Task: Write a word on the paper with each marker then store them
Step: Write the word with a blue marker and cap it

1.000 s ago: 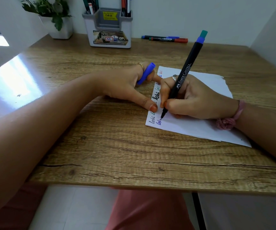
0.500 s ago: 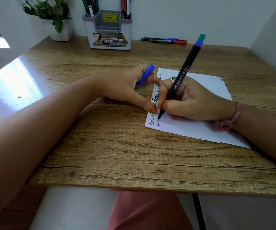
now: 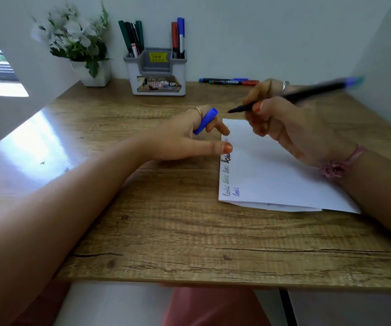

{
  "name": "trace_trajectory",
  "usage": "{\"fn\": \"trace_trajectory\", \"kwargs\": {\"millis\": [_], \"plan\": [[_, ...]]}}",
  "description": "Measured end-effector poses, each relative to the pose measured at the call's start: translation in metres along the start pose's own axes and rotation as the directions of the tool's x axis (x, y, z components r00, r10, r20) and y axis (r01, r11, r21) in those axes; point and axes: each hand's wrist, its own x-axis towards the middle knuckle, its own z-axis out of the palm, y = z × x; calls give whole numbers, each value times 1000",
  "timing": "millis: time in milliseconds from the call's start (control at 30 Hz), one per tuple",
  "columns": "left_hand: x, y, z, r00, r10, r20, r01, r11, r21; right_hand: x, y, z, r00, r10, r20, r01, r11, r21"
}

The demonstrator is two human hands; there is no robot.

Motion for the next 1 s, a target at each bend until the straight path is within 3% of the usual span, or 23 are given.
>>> {"fn": "trace_trajectory", "kwargs": {"millis": [133, 367, 567, 800, 900, 1000], "plan": [[0, 0, 2, 990, 37, -133, -28, 997, 71, -1, -3, -6, 998, 58, 28, -56, 997, -48], [1, 0, 3, 978, 44, -203, -11, 987, 163, -2, -4, -3, 998, 18, -55, -19, 1000, -24], [1, 4, 2, 978, 77, -195, -26, 968, 251, -4, -4, -1, 998, -7, -64, 4, 999, -42], [2, 2, -4, 977, 111, -185, -41, 938, 345, -6, -7, 0, 995, -97, -17, 91, 973, -214], [1, 4, -3, 972, 155, -179, -86, 934, 347, -9, -4, 6, 983, -159, 92, 179, 945, -273], [-1, 6, -1, 965, 186, -183, -115, 932, 343, -12, 1, 7, 967, -123, 225, 180, 950, -256]]}}
